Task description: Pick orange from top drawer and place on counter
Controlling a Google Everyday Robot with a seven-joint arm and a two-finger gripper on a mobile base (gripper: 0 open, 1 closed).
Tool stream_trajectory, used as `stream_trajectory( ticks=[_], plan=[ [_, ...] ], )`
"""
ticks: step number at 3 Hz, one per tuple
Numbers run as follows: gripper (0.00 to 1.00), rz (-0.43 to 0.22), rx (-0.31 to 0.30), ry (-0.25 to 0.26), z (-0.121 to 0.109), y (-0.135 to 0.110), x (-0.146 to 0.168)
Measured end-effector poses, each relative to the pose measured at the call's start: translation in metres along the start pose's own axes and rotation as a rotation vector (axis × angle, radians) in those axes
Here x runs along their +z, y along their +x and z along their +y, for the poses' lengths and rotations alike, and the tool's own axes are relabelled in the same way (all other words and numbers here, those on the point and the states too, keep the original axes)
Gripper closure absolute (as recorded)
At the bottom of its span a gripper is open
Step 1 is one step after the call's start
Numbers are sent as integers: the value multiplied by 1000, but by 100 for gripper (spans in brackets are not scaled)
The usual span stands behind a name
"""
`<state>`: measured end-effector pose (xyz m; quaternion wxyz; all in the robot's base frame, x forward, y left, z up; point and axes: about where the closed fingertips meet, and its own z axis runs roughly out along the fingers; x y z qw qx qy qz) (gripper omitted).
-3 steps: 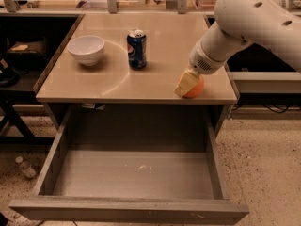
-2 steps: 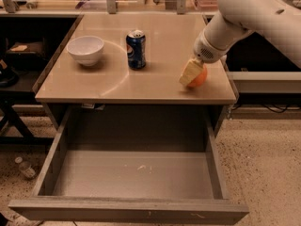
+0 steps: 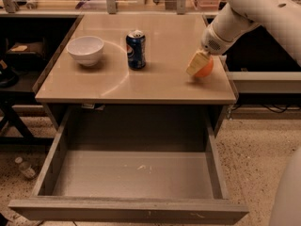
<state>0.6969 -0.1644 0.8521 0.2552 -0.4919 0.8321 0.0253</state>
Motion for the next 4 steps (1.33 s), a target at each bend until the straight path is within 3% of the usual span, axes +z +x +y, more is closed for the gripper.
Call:
stream_trajectory(
  ticks=[1, 2, 4],
  plan=[
    [100, -62, 25, -43, 10, 0, 18],
    [100, -63, 26, -44, 9, -3, 14],
    [59, -63, 26, -44, 9, -3, 14]
  ],
)
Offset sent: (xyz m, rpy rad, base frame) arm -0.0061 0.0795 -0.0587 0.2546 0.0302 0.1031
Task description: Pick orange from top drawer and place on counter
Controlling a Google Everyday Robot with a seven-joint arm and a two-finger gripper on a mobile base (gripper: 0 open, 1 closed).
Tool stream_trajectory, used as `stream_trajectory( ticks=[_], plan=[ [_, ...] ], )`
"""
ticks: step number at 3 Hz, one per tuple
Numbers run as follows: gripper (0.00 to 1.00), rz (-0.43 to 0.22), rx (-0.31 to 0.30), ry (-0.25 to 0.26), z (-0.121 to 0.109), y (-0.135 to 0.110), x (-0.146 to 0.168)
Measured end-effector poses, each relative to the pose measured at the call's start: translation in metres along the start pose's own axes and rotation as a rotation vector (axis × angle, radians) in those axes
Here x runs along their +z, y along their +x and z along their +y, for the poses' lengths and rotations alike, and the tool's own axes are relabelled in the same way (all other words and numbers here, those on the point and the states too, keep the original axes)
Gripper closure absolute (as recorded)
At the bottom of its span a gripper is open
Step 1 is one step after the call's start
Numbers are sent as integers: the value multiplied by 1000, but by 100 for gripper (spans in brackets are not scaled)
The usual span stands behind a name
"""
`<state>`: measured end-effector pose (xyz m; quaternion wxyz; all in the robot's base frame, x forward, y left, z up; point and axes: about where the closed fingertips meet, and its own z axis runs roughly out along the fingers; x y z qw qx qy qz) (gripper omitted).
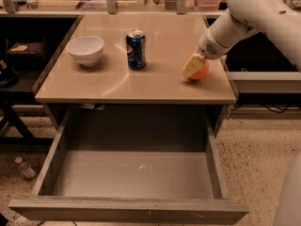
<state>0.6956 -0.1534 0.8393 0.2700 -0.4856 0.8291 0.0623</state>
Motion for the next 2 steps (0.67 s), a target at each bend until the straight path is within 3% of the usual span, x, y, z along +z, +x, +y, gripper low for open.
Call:
stream_trajectory(
  ticks=[2],
  plan=[
    [12, 0, 0, 0, 0, 0, 0]
  ],
)
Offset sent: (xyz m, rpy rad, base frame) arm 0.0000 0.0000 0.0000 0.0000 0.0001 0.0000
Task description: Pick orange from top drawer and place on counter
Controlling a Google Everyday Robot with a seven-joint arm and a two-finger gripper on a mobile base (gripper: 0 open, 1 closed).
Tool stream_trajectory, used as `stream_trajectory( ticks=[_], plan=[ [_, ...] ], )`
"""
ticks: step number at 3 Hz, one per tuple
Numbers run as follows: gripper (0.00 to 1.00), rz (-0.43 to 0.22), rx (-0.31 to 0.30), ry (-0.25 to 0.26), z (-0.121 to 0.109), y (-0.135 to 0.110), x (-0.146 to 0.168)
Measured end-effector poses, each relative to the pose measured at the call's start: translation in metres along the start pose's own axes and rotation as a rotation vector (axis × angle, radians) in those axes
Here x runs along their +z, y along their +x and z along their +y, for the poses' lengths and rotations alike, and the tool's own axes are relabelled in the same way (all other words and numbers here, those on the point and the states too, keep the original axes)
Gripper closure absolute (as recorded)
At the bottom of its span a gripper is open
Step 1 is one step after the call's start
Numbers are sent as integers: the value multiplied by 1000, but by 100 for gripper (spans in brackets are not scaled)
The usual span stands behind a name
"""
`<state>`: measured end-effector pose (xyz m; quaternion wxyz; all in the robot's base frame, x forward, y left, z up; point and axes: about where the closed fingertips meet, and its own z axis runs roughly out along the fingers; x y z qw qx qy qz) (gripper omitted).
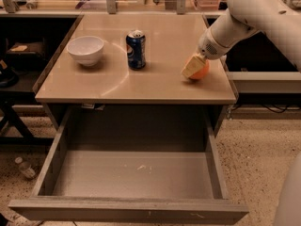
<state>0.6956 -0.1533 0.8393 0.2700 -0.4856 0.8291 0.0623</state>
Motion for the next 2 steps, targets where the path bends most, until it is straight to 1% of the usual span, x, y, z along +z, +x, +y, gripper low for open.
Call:
stream_trajectory(
  ticks=[1, 2],
  plan=[
    [0, 0, 0, 0, 0, 0, 0],
    [0, 0, 0, 0, 0, 0, 0]
  ],
)
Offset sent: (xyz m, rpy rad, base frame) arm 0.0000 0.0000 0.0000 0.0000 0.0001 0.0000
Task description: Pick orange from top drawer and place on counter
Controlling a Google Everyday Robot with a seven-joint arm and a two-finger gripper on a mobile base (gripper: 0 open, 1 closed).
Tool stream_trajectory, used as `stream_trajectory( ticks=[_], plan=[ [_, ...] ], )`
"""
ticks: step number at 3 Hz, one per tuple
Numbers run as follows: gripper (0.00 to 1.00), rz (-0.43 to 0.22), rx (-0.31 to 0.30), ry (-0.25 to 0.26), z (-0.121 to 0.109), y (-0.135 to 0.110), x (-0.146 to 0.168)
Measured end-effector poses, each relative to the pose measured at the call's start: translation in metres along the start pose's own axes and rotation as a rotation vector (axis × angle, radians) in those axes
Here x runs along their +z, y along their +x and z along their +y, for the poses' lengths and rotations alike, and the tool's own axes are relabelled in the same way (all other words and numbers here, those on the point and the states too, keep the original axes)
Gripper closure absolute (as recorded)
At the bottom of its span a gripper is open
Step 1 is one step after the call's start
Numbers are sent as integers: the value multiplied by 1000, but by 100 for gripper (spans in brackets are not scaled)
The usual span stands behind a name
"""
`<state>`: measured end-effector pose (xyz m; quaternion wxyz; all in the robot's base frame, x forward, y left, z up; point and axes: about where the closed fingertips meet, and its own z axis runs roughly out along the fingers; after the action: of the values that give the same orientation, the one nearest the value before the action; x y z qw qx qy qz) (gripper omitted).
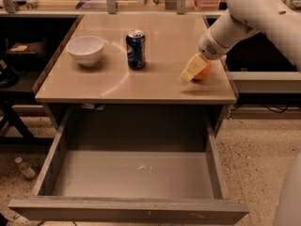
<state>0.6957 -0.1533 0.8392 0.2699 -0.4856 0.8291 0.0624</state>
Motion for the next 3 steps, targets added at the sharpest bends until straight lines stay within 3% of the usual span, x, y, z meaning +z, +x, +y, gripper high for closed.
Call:
stream_trajectory(
  ticks=[1, 2, 3],
  plan=[
    [0, -11, 2, 54, -9, -4, -20],
    [0, 26, 52, 216, -33, 1, -93],
    [0, 108, 189, 469, -48, 42, -219]
  ],
)
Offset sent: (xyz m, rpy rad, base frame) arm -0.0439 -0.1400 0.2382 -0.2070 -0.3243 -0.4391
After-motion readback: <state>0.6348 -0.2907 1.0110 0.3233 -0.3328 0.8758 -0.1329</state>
